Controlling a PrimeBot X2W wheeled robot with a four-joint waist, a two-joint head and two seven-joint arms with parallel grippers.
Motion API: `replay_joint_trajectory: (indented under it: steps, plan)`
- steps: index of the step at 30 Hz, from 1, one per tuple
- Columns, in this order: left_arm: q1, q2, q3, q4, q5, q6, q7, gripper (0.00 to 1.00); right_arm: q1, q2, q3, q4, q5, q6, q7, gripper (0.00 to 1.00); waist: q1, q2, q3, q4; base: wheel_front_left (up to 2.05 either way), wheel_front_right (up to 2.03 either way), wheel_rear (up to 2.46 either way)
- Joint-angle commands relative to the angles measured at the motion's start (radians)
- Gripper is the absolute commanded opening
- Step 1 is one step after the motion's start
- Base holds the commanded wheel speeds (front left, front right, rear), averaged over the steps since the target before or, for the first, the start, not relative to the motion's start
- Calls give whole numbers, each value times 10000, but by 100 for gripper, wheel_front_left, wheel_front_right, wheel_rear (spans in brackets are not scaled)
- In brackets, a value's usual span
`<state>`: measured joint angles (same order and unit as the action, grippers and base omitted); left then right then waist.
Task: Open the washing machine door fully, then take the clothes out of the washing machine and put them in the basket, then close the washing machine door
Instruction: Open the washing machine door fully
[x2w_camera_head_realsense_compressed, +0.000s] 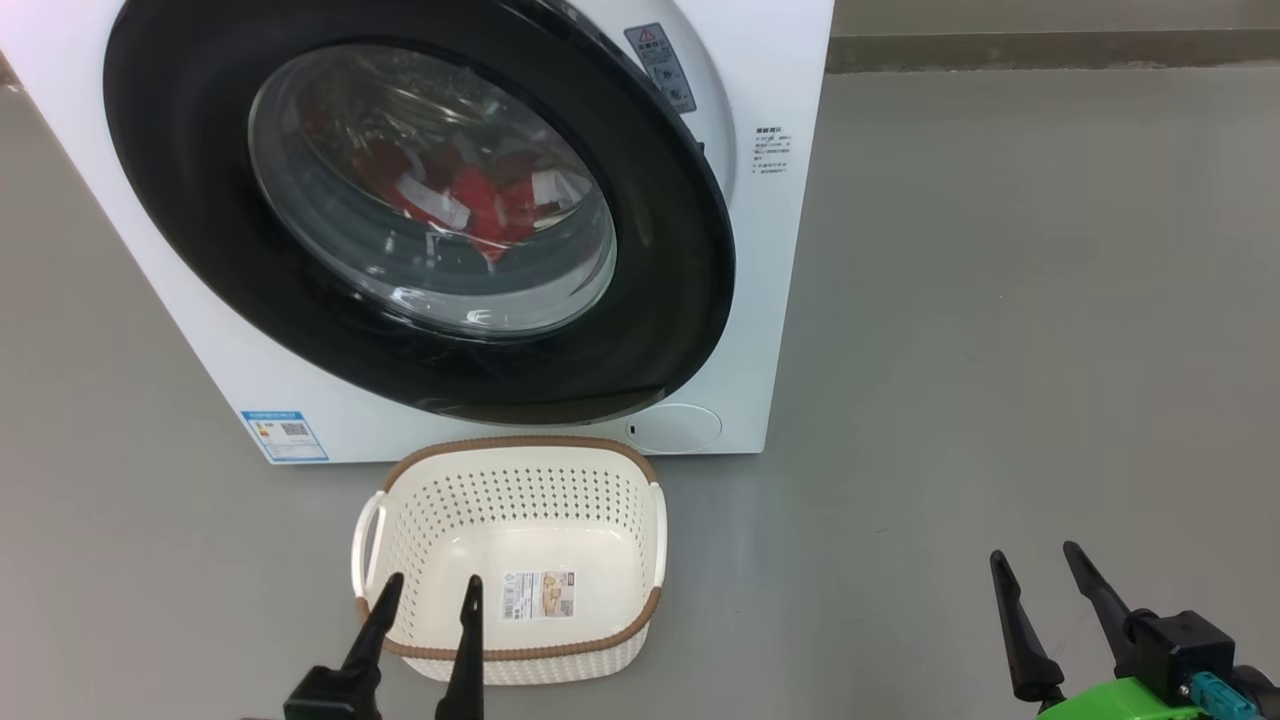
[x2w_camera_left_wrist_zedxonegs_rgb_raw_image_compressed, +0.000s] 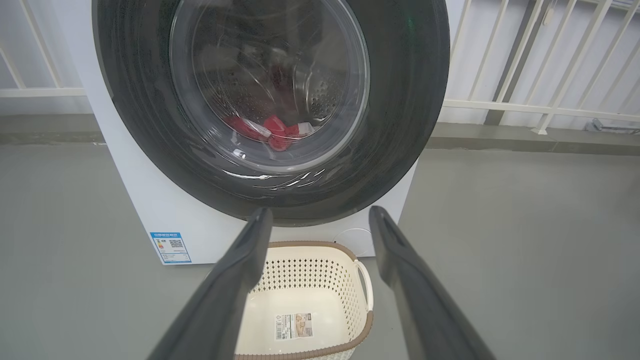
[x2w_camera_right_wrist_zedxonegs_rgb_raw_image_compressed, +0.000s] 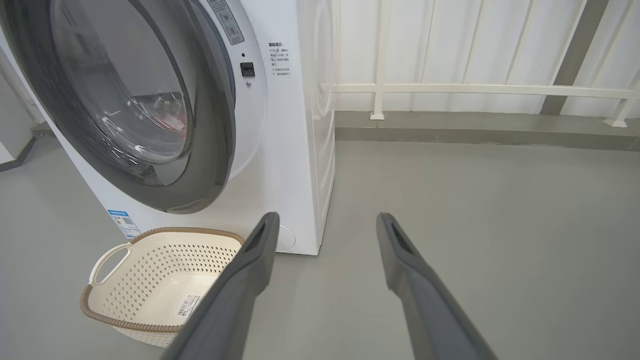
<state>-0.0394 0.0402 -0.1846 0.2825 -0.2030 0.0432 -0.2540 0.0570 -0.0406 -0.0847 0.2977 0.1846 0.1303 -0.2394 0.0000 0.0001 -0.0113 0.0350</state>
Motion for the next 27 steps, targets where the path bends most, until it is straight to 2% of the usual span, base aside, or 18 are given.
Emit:
replay_joint_trajectory:
  steps: [1, 23, 24, 25, 27]
  plan:
    - [-126, 101, 315, -185, 9, 53, -78, 100, -166, -102, 261, -142, 66, 4, -167, 100, 0, -1, 0, 0, 0, 0, 0]
    - [-163, 101, 252, -102, -83, 109, -78, 100, -412, -98, 354, 124, 272, 4, -218, 100, 0, -1, 43, 17, 0, 0, 0]
    - [-168, 101, 252, -103, -87, 115, -78, 100, -422, -98, 360, 130, 313, 4, -218, 42, 0, -1, 46, 17, 0, 0, 0]
    - [-172, 101, 249, -105, -89, 118, -78, 100, -430, -98, 363, 131, 305, 4, -219, 0, 0, -1, 50, 18, 0, 0, 0]
    - [-184, 101, 242, -111, -94, 121, -78, 100, -440, -97, 417, 161, 405, 4, -219, 0, 0, -1, 63, 20, 0, 0, 0]
